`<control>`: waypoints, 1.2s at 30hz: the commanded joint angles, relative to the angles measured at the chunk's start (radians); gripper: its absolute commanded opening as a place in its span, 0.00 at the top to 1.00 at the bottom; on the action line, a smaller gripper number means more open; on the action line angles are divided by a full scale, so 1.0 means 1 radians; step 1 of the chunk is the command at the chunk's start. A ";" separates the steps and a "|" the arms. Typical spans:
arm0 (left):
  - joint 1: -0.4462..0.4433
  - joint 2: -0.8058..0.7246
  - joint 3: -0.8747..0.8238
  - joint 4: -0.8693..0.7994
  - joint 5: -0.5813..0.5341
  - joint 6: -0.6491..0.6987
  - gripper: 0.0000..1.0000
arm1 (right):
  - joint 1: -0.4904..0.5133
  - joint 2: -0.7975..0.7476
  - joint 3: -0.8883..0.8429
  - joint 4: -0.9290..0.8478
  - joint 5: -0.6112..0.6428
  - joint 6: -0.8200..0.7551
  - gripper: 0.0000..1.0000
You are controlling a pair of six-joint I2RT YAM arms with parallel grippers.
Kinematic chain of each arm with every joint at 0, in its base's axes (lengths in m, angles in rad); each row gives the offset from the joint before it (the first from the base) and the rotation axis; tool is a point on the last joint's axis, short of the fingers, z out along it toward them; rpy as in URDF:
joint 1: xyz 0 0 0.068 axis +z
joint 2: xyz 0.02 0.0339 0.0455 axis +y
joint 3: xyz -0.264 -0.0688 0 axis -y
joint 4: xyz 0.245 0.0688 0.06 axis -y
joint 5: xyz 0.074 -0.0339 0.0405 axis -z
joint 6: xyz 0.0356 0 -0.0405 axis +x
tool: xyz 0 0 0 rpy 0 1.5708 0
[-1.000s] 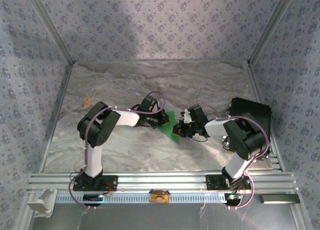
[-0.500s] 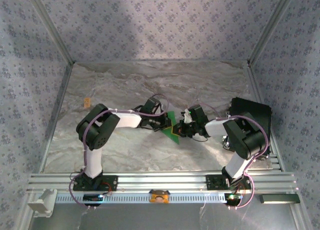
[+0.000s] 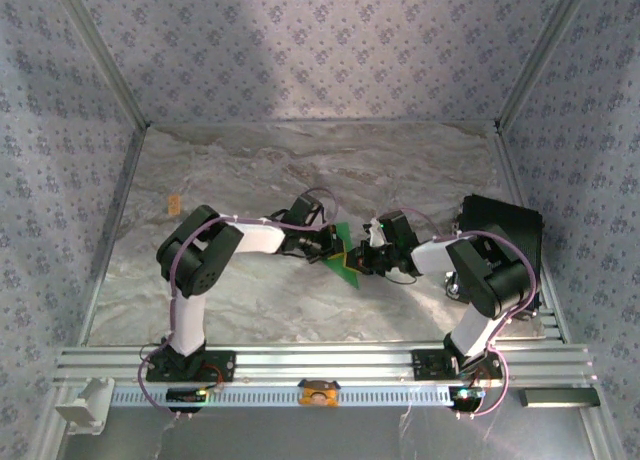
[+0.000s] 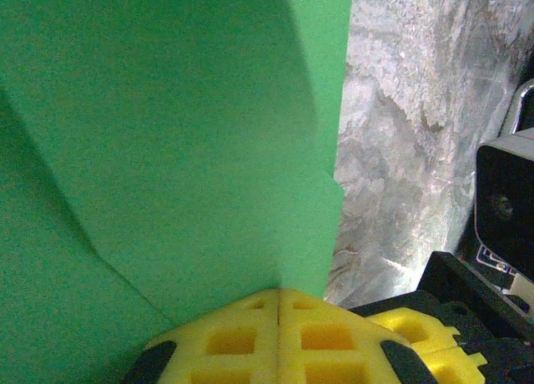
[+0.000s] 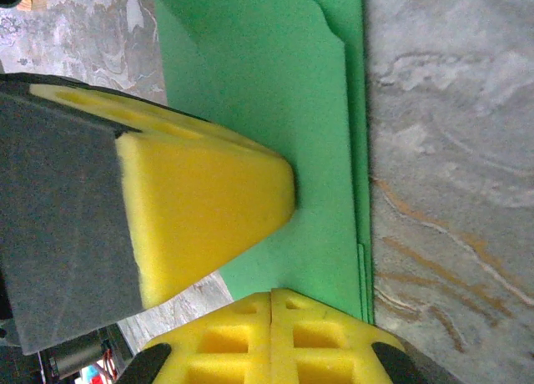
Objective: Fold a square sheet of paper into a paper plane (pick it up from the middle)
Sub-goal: Fourth fold the wing at the center of the table.
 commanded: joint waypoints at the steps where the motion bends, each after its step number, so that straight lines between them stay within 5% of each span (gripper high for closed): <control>1: 0.047 0.046 0.015 -0.088 -0.078 0.010 1.00 | -0.011 0.031 -0.051 -0.135 0.066 -0.012 1.00; 36: 0.167 0.129 0.235 -0.263 -0.082 0.106 1.00 | -0.006 0.031 -0.029 -0.201 0.078 -0.040 1.00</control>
